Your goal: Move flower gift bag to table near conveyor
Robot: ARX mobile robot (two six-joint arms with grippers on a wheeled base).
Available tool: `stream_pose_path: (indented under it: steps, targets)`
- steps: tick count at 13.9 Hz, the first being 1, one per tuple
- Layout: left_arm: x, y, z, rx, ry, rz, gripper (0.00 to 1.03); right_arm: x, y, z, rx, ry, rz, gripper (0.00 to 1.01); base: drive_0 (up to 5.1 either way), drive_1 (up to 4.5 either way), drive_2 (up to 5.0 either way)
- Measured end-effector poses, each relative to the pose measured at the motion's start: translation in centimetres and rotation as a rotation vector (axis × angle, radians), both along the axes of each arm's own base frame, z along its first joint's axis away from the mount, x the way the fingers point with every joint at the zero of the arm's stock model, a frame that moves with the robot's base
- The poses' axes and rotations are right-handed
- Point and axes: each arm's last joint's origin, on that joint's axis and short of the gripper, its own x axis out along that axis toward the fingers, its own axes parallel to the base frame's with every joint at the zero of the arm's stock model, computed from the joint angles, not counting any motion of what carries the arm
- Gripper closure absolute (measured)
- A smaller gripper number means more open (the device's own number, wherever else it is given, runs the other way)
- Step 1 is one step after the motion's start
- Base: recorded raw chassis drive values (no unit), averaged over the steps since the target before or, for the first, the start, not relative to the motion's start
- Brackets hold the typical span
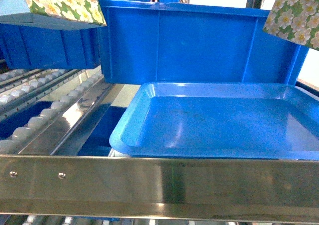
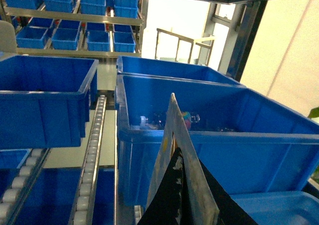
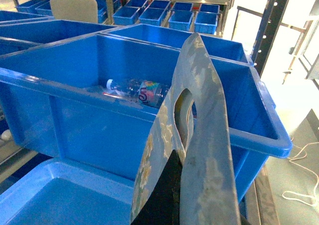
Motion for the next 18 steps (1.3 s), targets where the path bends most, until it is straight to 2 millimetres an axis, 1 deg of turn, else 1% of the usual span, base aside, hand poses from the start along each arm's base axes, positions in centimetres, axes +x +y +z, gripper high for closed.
stream_pose_path:
  steps: [5,13,18]
  targets:
    - [-0.04,-0.12,-0.02,0.000,0.000,-0.007,1.01,0.00,0.01,0.04,0.000,-0.004,0.000,0.99,-4.6,1.49,3.7]
    - [-0.05,-0.09,-0.02,0.000,0.000,-0.005,1.01,-0.06,0.01,0.13,0.000,-0.007,0.001,0.99,-4.9,2.42,2.4]
    - [-0.06,-0.06,0.00,0.000,0.000,-0.003,1.01,-0.04,0.03,0.14,0.000,-0.005,0.002,0.99,-4.8,1.36,3.5]
